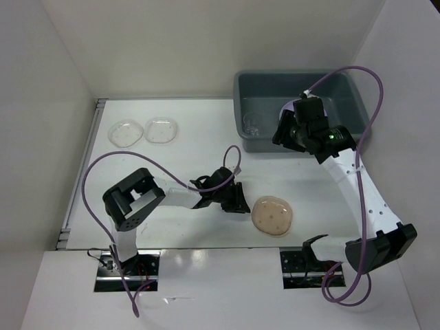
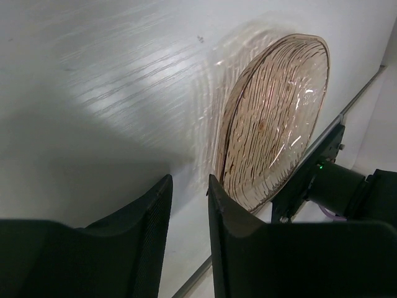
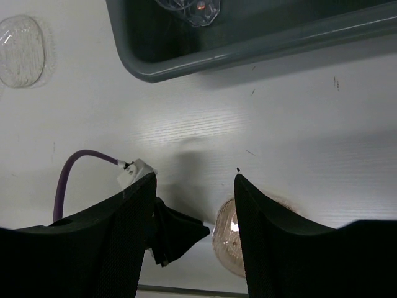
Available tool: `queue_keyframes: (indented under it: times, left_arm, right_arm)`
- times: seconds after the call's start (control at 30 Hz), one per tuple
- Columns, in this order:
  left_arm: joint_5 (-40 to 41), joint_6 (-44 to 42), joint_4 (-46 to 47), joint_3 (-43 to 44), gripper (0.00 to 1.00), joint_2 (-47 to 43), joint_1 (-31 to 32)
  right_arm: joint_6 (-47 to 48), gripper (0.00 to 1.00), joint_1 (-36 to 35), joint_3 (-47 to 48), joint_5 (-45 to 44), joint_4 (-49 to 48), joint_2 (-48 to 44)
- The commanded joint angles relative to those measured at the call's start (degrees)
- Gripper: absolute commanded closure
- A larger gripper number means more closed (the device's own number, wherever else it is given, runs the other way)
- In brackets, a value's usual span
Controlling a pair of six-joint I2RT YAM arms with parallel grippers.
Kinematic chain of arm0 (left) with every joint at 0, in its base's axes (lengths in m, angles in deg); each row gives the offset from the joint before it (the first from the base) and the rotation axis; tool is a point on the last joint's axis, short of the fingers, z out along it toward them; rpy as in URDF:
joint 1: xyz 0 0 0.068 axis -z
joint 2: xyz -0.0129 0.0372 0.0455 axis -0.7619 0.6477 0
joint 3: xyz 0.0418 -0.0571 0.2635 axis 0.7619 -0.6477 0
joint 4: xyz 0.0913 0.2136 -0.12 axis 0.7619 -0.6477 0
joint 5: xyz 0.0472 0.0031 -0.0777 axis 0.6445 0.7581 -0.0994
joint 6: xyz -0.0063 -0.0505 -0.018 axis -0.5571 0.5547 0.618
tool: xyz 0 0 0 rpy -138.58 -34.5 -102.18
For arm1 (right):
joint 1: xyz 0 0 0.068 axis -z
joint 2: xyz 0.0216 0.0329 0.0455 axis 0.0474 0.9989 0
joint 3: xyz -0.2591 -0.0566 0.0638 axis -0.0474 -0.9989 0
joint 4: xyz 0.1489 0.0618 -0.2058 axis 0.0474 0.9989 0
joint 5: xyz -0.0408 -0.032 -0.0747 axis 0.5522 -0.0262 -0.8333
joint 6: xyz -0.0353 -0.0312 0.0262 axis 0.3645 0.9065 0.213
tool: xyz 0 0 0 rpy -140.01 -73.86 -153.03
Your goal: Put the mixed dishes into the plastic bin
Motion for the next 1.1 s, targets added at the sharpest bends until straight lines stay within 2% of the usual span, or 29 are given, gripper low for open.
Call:
queue_keyframes:
  times: [0.0, 0.6, 0.8, 1.0, 1.07]
  left_arm:
    - [-2.5, 0.4, 3.5, 3.2, 0.63, 1.8, 0.3]
    - [-5.7, -0.1, 4.1, 6.9, 0.62, 6.0, 0.3]
    - [-4.3, -1.3, 2.9, 7.9, 0.62, 3.4, 0.3]
    - [-7.7, -2.0, 2.9, 9.8, 0.62, 7.3, 0.3]
    - [-7.7, -2.0, 2.9, 10.9, 0.66, 8.0, 1.0]
  right_arm:
    - [1.3, 0.41, 0.7, 0.1, -1.3, 1.0, -1.5]
    - [1.3, 0.4, 0.7, -1.5, -0.7, 1.0, -0.4]
    - [1.3, 0.4, 0.7, -1.5, -1.3, 0.5, -0.3]
    - [1.3, 0.4, 0.7, -0.9, -1.3, 0.5, -0.3]
    - [1.3, 0.4, 0.7, -0.9, -1.8, 0.5, -0.3]
